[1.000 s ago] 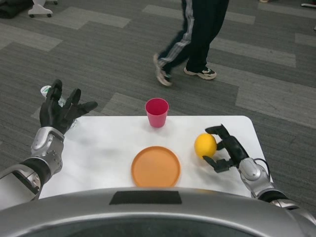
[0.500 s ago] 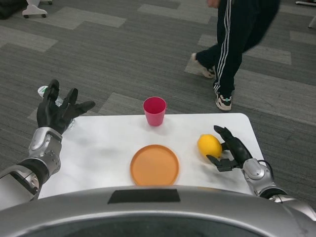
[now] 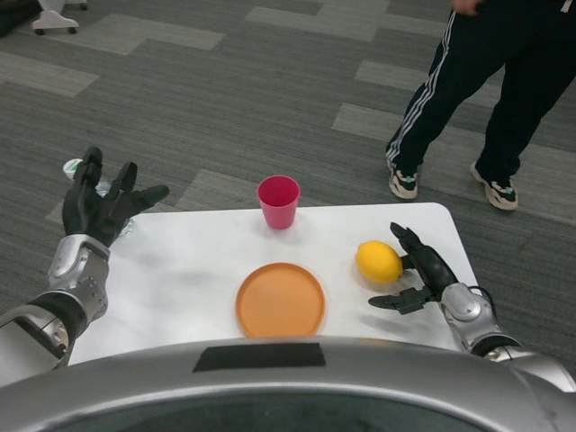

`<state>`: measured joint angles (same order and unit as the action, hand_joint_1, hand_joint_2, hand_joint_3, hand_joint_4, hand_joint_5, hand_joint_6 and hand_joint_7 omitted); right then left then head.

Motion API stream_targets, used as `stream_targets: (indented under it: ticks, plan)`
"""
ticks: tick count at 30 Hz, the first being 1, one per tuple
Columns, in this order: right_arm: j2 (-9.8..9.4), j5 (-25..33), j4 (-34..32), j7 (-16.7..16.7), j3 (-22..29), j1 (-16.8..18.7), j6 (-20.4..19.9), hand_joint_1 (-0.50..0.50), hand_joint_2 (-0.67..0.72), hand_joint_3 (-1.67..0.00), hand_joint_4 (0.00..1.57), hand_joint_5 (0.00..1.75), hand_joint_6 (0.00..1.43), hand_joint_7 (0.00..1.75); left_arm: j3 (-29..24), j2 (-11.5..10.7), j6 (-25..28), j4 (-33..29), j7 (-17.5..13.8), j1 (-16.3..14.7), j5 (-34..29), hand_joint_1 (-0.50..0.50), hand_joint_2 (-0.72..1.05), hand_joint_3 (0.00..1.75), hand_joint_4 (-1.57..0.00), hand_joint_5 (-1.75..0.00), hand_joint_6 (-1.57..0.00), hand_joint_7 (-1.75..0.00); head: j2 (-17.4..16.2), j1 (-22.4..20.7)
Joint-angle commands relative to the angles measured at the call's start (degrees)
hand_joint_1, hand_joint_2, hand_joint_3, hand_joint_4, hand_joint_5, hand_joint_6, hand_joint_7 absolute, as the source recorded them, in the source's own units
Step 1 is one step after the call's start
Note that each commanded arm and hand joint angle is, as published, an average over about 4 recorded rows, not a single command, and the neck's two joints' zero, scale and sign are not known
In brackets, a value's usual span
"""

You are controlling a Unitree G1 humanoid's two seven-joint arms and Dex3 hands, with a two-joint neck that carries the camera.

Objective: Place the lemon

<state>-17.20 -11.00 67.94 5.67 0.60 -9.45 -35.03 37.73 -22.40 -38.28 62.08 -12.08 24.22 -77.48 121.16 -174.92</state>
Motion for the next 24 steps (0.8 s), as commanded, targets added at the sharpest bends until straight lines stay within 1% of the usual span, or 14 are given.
stream_targets:
  ticks: [1,5,8,11,13,15,17,20,21,24]
  plan:
    - [0.37,-0.25,1.03,-0.27,2.60,0.40,1.10,-0.29,-0.16,-0.40,0.00,0.97,0.00,0.00,-0.12,-0.02,-0.15,-0.11,0.00,0.04,0.05,0.50,1.05,0.09,-0.04,0.00,0.00,0.00,1.25,2.74]
    - [1.29,-0.34,0.22,-2.69,6.38,0.75,-2.24,-0.29,-0.16,-0.40,0.03,0.97,0.00,0.00,-0.12,-0.02,-0.12,-0.09,-0.05,0.04,0.05,0.50,1.05,0.09,-0.04,0.00,0.00,0.00,3.12,6.79]
    - [1.29,-0.31,-0.57,-4.03,7.17,0.77,-3.36,-0.29,-0.16,-0.40,0.01,0.90,0.00,0.00,-0.12,-0.02,-0.12,-0.07,-0.03,0.04,0.05,0.50,1.05,0.09,-0.04,0.00,0.00,0.00,4.53,9.50]
    - [1.42,-0.27,-1.25,-5.06,8.12,0.88,-4.13,-0.31,-0.16,-0.40,0.02,0.90,0.00,0.00,-0.12,-0.02,-0.12,-0.11,0.00,0.04,0.05,0.50,1.05,0.09,-0.04,0.00,0.00,0.00,5.58,11.50]
    - [1.60,-0.25,-1.41,-5.24,8.84,0.93,-4.77,-0.33,-0.16,-0.40,0.03,0.87,0.00,0.00,-0.12,-0.02,-0.12,-0.11,-0.03,0.06,0.05,0.50,1.05,0.09,-0.04,0.00,0.00,0.00,5.94,12.04]
    - [1.66,-0.18,-1.85,-5.24,9.37,0.93,-5.10,-0.33,-0.16,-0.40,0.03,0.87,0.00,0.00,-0.12,-0.02,-0.12,-0.11,0.02,0.11,0.05,0.50,1.05,0.09,-0.04,0.00,0.00,0.00,6.48,13.09]
    - [1.75,-0.14,-2.53,-5.24,10.01,0.93,-5.51,-0.33,-0.16,-0.40,0.03,0.92,0.00,0.00,-0.09,-0.04,-0.12,-0.11,0.04,0.15,0.05,0.50,1.05,0.09,-0.04,0.00,0.00,0.00,6.74,13.83]
    - [2.04,-0.07,-3.78,-5.24,11.31,0.93,-6.06,-0.33,-0.16,-0.40,0.03,0.90,0.00,0.00,-0.03,-0.10,-0.12,-0.11,0.00,0.26,0.05,0.50,1.05,0.09,-0.04,0.00,0.00,0.00,6.96,14.67]
    - [2.15,-0.03,-4.31,-5.24,11.99,0.93,-6.17,-0.33,-0.16,-0.40,0.03,0.87,0.00,0.00,-0.03,-0.10,-0.12,-0.11,-0.03,0.28,0.05,0.50,1.05,0.09,-0.04,0.00,0.00,0.00,7.03,14.90]
    - [2.52,0.15,-5.80,-5.24,14.47,0.93,-6.85,-0.33,-0.16,-0.40,0.03,0.87,0.00,0.00,-0.03,-0.10,-0.12,-0.11,-0.05,0.30,0.05,0.50,1.05,0.09,-0.04,0.00,0.00,0.00,6.93,15.19]
